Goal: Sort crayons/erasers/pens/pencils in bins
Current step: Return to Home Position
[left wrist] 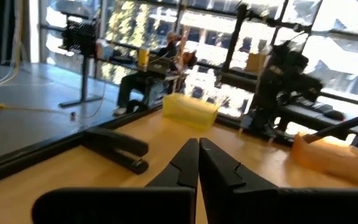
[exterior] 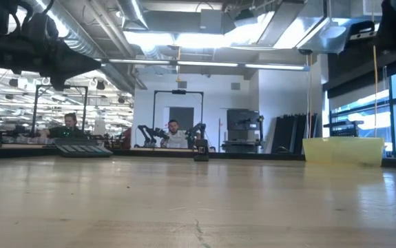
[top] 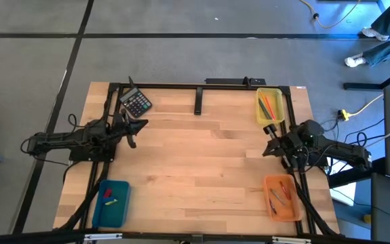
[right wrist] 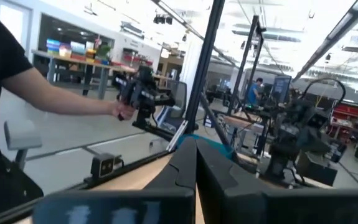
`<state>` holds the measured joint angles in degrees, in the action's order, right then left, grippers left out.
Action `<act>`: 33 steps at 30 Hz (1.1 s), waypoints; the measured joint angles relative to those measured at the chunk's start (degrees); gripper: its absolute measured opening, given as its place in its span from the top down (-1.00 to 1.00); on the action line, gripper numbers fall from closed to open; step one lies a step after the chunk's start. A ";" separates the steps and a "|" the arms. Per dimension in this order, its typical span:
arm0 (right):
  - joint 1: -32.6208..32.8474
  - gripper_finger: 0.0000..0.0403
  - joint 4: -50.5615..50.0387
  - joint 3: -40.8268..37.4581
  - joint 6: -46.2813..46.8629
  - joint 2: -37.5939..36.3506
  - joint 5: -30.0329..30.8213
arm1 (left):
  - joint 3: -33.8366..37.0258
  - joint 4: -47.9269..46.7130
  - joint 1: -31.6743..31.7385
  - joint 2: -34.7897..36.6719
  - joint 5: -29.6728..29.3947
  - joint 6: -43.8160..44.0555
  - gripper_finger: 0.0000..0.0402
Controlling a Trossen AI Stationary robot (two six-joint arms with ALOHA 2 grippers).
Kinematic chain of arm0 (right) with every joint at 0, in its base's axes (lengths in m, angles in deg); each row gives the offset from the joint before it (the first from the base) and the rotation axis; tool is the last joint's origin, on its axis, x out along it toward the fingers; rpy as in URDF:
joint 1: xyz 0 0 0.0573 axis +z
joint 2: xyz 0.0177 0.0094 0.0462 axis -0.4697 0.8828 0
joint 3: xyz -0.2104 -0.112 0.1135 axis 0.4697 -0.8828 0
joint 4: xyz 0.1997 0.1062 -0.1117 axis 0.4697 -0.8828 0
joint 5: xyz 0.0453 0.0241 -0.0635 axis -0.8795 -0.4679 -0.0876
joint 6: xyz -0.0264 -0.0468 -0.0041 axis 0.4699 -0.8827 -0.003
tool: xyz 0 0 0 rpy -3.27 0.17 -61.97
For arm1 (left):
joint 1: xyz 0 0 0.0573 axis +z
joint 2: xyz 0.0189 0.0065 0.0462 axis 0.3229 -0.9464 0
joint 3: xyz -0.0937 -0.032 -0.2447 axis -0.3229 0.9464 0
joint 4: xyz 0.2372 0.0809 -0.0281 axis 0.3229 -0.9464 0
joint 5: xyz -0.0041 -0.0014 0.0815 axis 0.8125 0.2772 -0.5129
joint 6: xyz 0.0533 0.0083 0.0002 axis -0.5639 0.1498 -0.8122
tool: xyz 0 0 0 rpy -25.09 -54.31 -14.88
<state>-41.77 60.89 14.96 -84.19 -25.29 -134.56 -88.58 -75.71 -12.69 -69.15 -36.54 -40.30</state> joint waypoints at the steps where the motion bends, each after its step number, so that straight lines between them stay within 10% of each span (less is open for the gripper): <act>1: 0.00 0.98 -0.72 0.00 -0.83 0.00 0.02 | 0.00 0.89 0.00 0.01 0.83 -0.42 0.98; 17: 0.00 0.97 0.16 0.00 0.54 0.02 2.19 | 0.00 6.43 -1.77 0.83 5.47 -5.16 0.96; 22: 0.03 0.97 6.11 0.00 5.35 0.02 3.34 | 0.00 7.69 -1.79 0.83 -3.82 -5.89 0.95; 29: 0.02 0.88 -0.13 0.02 5.72 0.14 24.54 | -0.44 8.64 -1.79 0.83 -9.04 -1.23 0.99; 33: 0.00 0.90 -1.18 0.02 6.27 0.11 24.33 | -0.43 10.22 -1.79 0.84 -8.40 -3.98 0.95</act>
<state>-41.77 59.71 14.98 -77.92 -25.19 -110.23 -89.01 -65.49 -14.48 -68.31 -44.94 -44.28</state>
